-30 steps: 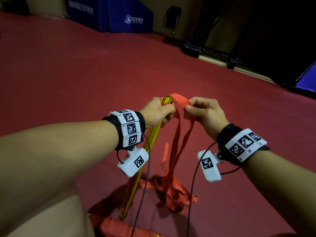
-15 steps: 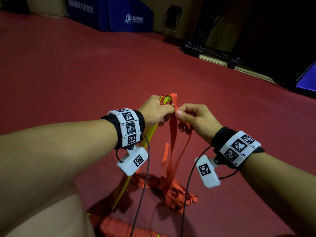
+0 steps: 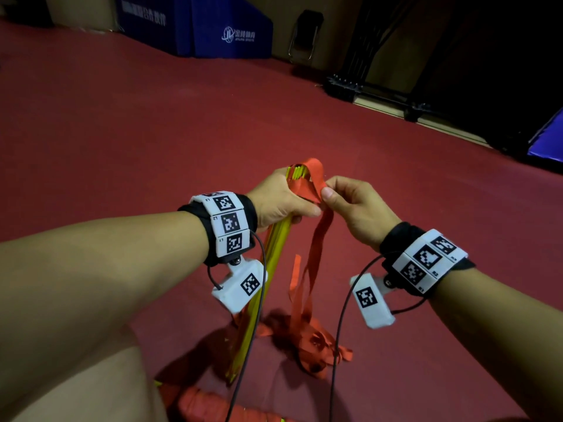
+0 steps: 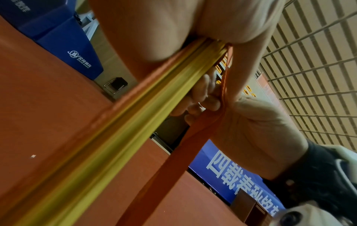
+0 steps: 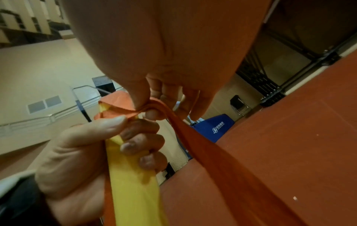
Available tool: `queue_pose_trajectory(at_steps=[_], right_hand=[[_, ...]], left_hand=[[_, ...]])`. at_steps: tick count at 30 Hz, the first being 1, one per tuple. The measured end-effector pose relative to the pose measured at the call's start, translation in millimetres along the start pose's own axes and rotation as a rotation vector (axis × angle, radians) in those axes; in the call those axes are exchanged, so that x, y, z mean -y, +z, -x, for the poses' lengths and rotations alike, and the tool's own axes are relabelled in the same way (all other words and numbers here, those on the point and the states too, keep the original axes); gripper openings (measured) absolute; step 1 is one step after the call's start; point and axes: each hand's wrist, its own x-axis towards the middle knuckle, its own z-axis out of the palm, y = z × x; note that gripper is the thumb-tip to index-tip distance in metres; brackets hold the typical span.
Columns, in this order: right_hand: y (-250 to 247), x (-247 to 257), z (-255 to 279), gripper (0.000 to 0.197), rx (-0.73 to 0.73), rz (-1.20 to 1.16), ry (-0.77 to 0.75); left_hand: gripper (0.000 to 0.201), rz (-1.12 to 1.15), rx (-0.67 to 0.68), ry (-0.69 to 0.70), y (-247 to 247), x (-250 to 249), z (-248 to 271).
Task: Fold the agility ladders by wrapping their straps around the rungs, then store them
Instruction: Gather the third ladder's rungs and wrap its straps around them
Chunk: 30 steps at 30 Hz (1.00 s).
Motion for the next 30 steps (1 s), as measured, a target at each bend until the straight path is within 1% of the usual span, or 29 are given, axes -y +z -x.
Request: queue_pose_trajectory(at_steps=[2, 4, 7, 11, 12, 14, 16, 19, 21, 25, 30], right_hand=[[0.0, 0.8, 1.5, 0.022, 0.008, 0.023, -0.017], [-1.7, 1.5, 2.6, 0.019, -0.008, -0.008, -0.023], [-5.7, 1.0, 2.8, 0.020, -0.040, 0.020, -0.048], [-5.0, -0.3, 1.6, 0.020, -0.058, 0.025, -0.075], [-5.0, -0.3, 1.2, 0.018, -0.066, 0.021, -0.083], [-6.5, -0.7, 0.8, 0.012, -0.070, 0.005, -0.103], [-9.0, -1.1, 1.5, 0.013, -0.068, 0.005, -0.139], [-9.9, -1.2, 3.8, 0.017, -0.067, -0.021, -0.178], [-9.2, -1.6, 4.7, 0.018, -0.075, -0.058, -0.176], [-5.7, -1.6, 5.0, 0.015, -0.088, -0.140, -0.169], [-4.3, 6.1, 3.7, 0.010, -0.144, -0.233, -0.161]], left_hand=[[0.032, 0.025, -0.017, 0.000, 0.9, 1.2, -2.6], [0.033, 0.061, -0.019, -0.021, 2.7, 1.4, -3.5], [0.036, 0.095, 0.021, -0.058, 7.0, 1.1, -1.3], [0.028, 0.068, 0.044, -0.034, 8.0, -1.0, 0.8], [0.028, 0.068, 0.042, -0.032, 7.2, -1.5, 0.1], [0.038, 0.077, 0.050, -0.026, 5.1, -1.1, -1.5], [0.046, 0.102, 0.060, -0.017, 2.5, 1.9, -3.0], [0.049, 0.126, 0.027, -0.006, -0.8, 6.2, -1.9], [0.050, 0.089, -0.013, 0.013, -2.0, 8.7, -2.1], [0.060, 0.069, -0.072, 0.053, -4.6, 12.3, -5.3], [0.069, 0.054, -0.094, 0.098, -8.6, 8.8, -6.6]])
